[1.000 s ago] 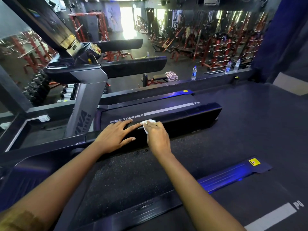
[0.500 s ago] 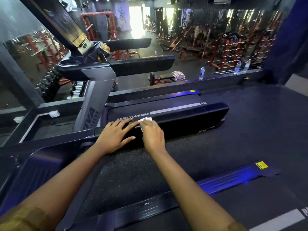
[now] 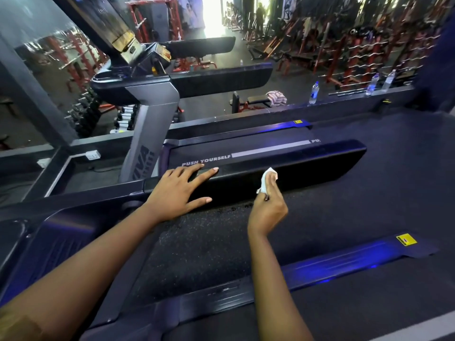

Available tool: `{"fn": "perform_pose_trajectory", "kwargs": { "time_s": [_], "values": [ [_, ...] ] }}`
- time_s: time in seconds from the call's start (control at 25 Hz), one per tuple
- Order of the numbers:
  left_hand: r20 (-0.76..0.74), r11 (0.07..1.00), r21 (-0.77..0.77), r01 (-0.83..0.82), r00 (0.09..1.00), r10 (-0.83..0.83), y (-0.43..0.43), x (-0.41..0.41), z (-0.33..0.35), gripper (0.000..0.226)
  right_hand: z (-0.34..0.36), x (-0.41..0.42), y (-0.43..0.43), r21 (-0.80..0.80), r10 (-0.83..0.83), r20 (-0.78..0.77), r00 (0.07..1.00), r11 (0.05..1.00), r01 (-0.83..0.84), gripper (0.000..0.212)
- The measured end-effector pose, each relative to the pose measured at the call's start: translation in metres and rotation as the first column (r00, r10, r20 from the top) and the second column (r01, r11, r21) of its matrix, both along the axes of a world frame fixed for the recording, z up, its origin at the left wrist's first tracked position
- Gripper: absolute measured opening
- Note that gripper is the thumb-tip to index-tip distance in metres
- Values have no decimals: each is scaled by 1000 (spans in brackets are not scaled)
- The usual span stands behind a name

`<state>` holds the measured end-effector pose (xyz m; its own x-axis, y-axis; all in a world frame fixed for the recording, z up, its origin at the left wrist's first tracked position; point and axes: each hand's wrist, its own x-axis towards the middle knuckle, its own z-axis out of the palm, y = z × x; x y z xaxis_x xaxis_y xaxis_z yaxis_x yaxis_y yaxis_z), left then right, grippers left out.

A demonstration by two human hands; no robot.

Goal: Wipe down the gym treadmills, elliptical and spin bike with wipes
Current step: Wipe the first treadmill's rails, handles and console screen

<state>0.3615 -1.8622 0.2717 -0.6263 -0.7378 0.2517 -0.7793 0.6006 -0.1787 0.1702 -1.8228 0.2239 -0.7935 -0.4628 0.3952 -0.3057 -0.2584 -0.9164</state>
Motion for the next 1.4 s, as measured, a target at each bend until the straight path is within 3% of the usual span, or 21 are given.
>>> {"fn": "perform_pose_trajectory", "kwargs": {
  "time_s": [0.12, 0.28, 0.4, 0.48, 0.56, 0.68, 0.8, 1.04, 1.16, 1.32, 1.4],
  "values": [
    [2, 1000, 7, -12, 1000, 12, 1, -1, -1, 70, -20, 40, 9, 2, 57, -4, 998, 998, -57, 36],
    [6, 1000, 17, -24, 1000, 24, 2, -1, -1, 67, -38, 79, 34, 58, 300, -99, 949, 954, -296, 41],
    [13, 1000, 12, -25, 1000, 25, 3, -2, 0, 66, -39, 32, 27, 12, 131, 51, 990, 991, -132, 38],
    [9, 1000, 7, -29, 1000, 29, 3, -2, -1, 66, -30, -8, 11, -33, -14, 228, 974, 999, 22, 34],
    [12, 999, 0, -36, 999, 36, 3, -3, -1, 67, -22, -23, -2, -33, -87, 286, 954, 994, 101, 30],
    [24, 999, -3, -43, 999, 43, 2, -3, -2, 66, -22, 0, -7, 2, -102, 272, 957, 994, 105, 27],
    [16, 999, 2, -40, 999, 40, 3, -3, -2, 65, -28, 41, 7, 46, -7, 245, 970, 999, -4, 34],
    [48, 992, 89, -93, 995, 89, 12, -6, 4, 72, -22, 72, 34, 39, 340, 56, 939, 939, -342, 40],
    [-36, 971, 190, -143, 988, 153, 33, -2, 15, 72, -8, 59, 42, 56, 468, -84, 880, 884, -465, 40],
    [-187, 901, 199, -386, 887, 421, 88, 11, 25, 72, 15, 36, 37, 179, 620, -360, 697, 779, -601, 45],
    [-91, 838, 189, -512, 841, 534, 117, 19, 24, 75, 28, 35, 28, 261, 657, -555, 510, 720, -643, 46]
  ]
}}
